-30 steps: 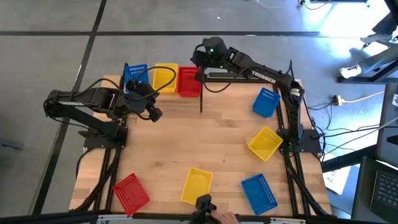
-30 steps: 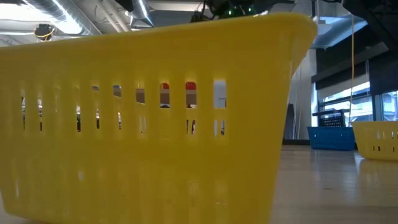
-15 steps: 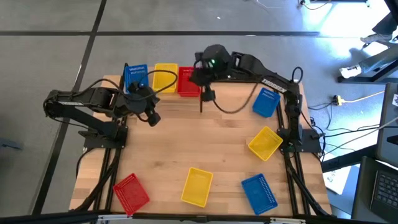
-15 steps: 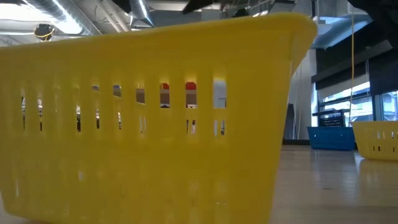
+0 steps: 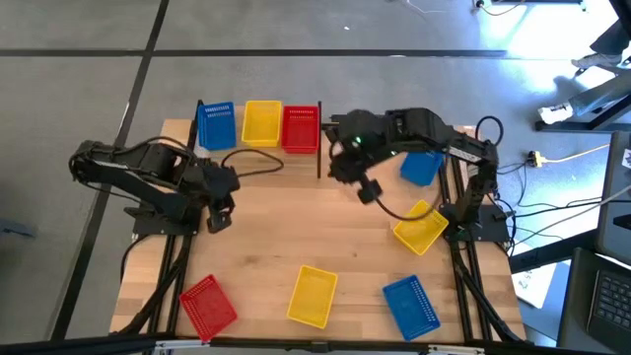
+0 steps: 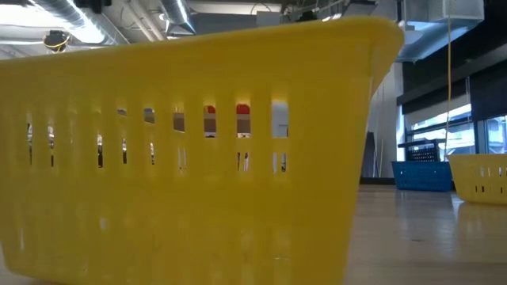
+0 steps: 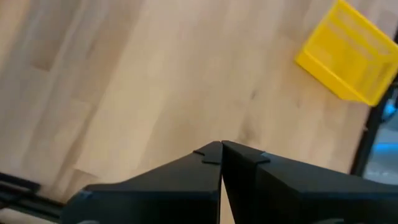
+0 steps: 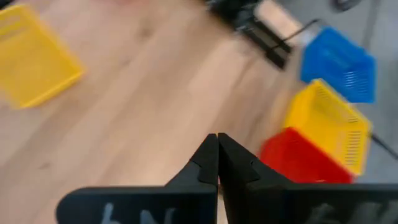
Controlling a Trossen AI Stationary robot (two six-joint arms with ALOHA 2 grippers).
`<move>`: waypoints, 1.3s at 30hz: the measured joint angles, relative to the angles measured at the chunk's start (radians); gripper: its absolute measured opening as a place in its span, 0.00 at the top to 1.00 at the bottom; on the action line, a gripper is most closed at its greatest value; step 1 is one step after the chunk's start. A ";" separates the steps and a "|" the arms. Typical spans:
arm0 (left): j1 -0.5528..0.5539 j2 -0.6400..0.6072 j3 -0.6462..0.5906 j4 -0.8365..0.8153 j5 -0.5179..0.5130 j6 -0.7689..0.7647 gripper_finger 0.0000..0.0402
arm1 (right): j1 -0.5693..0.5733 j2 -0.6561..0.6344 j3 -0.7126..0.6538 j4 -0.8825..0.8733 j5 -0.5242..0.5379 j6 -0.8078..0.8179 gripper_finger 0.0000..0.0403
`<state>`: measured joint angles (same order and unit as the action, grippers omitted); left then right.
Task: Stack baskets on shelf by color
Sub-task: Stack the bottom yellow bin on top of the yellow bin on the shelf
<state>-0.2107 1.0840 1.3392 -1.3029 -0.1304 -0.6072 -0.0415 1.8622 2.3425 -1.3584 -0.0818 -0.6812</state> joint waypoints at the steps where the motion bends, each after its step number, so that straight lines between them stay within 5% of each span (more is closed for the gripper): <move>1: -0.018 0.000 0.000 0.001 0.003 -0.014 1.00 | 0.019 -0.003 0.000 -0.027 0.000 0.015 1.00; 18: -0.318 0.000 0.000 0.018 -0.068 -0.012 1.00 | 0.396 0.039 -0.006 -0.088 -0.003 0.778 1.00; 28: -0.396 0.000 0.000 0.024 -0.123 -0.013 1.00 | 0.446 0.143 -0.006 -0.050 0.001 1.078 0.99; 39: -0.401 0.000 0.000 0.024 -0.121 -0.019 1.00 | 0.433 0.296 -0.006 -0.061 0.002 1.097 0.72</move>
<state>-0.6117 1.0843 1.3392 -1.2790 -0.2512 -0.6266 0.3915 2.1578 2.3367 -1.4194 -0.0803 0.4156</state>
